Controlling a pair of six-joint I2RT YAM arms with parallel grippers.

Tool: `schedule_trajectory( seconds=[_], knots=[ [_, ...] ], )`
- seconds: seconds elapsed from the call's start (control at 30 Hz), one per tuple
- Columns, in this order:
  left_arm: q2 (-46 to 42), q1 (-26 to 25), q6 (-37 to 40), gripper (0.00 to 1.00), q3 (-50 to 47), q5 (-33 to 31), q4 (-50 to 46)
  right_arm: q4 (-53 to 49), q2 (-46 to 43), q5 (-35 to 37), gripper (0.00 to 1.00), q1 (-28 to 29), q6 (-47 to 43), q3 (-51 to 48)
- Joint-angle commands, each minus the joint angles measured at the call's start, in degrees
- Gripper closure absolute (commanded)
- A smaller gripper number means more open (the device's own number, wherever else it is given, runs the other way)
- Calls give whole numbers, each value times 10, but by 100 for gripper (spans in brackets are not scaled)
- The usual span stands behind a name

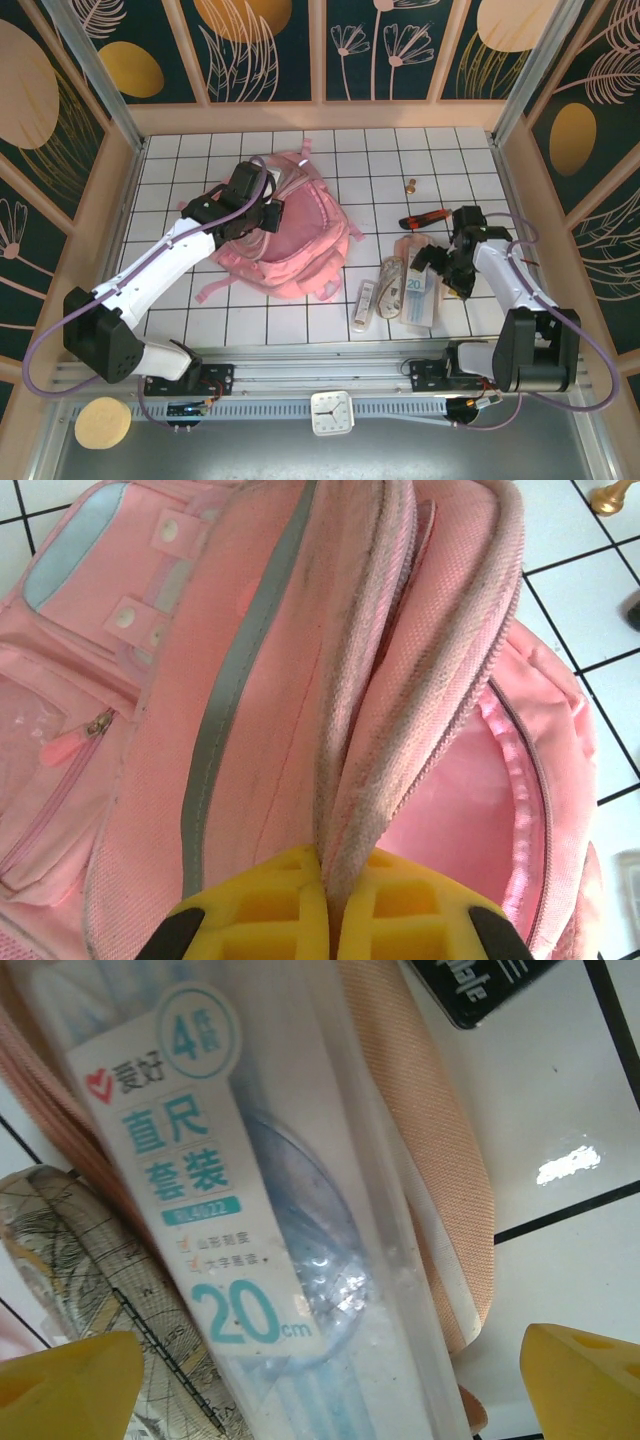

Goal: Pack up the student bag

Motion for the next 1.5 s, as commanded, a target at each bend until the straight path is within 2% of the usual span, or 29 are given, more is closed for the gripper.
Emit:
schedule_trajectory(
  seconds=[0.0, 0.17, 0.27, 0.43, 0.5, 0.6, 0.7, 0.87, 1.13, 1.23, 1.4, 1.47],
  knots=[
    [-4, 3, 13, 100, 12, 16, 59, 28, 0, -10, 3, -21, 36, -27],
    [-5, 3, 16, 100, 14, 18, 51, 99, 3, -52, 5, -26, 75, -81],
    [-1, 3, 18, 100, 21, 19, 44, 124, 2, -67, 14, -18, 99, -82],
    [4, 3, 19, 100, 29, 19, 36, 83, -18, -68, 24, 1, 120, -40],
    [4, 3, 19, 100, 29, 18, 36, 74, -30, -91, 23, 8, 130, -41],
    [4, 3, 17, 100, 30, 17, 37, 60, -55, -117, 11, 22, 148, -61],
    [5, 3, 17, 100, 31, 16, 37, 38, -93, -121, 5, 25, 152, -96],
    [13, 3, 16, 100, 42, 31, 34, 48, -158, -132, 4, 25, 178, -174],
    [15, 3, 23, 100, 56, 36, 18, 48, -228, -131, 7, 32, 178, -222],
    [14, 3, 23, 100, 53, 36, 18, 75, -255, -134, 15, 32, 186, -231],
    [13, 3, 23, 100, 49, 39, 18, 98, -250, -148, 41, 44, 193, -230],
    [9, 3, 22, 100, 42, 38, 22, 88, -262, -145, 57, 44, 194, -223]
  ],
)
